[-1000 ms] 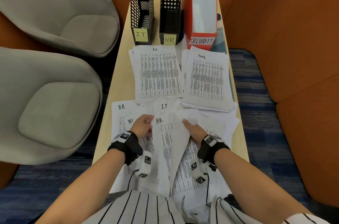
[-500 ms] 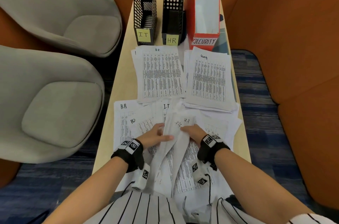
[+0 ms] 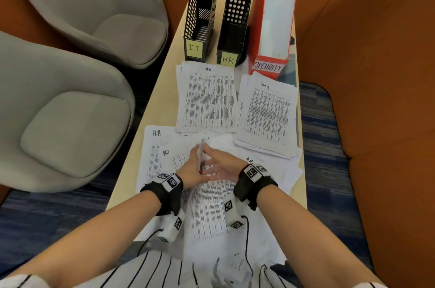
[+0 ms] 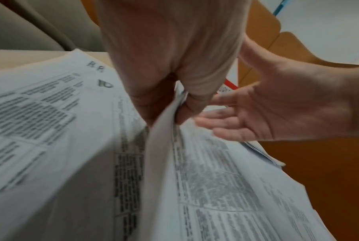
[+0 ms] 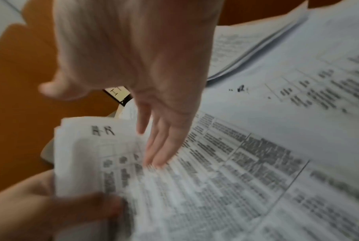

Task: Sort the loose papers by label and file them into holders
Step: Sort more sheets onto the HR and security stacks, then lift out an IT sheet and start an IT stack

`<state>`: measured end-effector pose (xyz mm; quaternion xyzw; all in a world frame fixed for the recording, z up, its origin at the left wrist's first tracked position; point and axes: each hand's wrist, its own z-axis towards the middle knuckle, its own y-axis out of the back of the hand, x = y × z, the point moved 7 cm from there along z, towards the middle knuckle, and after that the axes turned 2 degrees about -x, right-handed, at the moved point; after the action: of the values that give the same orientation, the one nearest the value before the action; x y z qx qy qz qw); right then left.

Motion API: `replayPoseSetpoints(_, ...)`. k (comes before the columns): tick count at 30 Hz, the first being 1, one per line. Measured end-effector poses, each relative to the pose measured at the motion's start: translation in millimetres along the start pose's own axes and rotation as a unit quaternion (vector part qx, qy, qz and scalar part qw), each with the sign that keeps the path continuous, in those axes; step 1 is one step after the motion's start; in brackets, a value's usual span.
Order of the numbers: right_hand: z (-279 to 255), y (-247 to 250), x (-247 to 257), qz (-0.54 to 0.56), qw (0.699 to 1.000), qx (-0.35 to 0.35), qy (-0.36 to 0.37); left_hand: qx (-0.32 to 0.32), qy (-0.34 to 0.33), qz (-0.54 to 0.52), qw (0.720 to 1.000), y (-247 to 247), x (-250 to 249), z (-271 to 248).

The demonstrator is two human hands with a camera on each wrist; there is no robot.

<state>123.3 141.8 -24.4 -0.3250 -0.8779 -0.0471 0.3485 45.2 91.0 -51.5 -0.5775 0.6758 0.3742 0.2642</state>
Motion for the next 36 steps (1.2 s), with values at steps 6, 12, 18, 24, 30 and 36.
replayPoseSetpoints(6,-7.4,87.7,6.7,-0.213,0.893,-0.377,0.126,-0.187,0.053,-0.008,0.981,71.2,17.7,-9.2)
replayPoseSetpoints(12,-1.0,68.8,17.3,0.079,0.977,-0.148,0.129,-0.133,0.030,-0.233,0.963,109.7,-4.6,-0.2)
replayPoseSetpoints(18,-13.4,98.7,94.7,0.334,0.895,-0.155,0.250,-0.057,0.068,-0.057,0.994,104.2,3.0,5.6)
replayPoseSetpoints(24,7.9,78.5,61.8,0.002,0.986,-0.115,0.118,-0.178,0.005,-0.249,0.952,131.6,-13.4,31.9)
replayPoseSetpoints(30,28.7,89.8,27.5,-0.013,0.959,-0.256,0.125,-0.120,0.061,-0.005,0.991,128.9,-3.4,70.5)
replayPoseSetpoints(36,29.8,93.0,-13.6,-0.358,0.911,-0.206,-0.009,-0.218,0.129,0.088,0.963,159.6,-19.2,114.3)
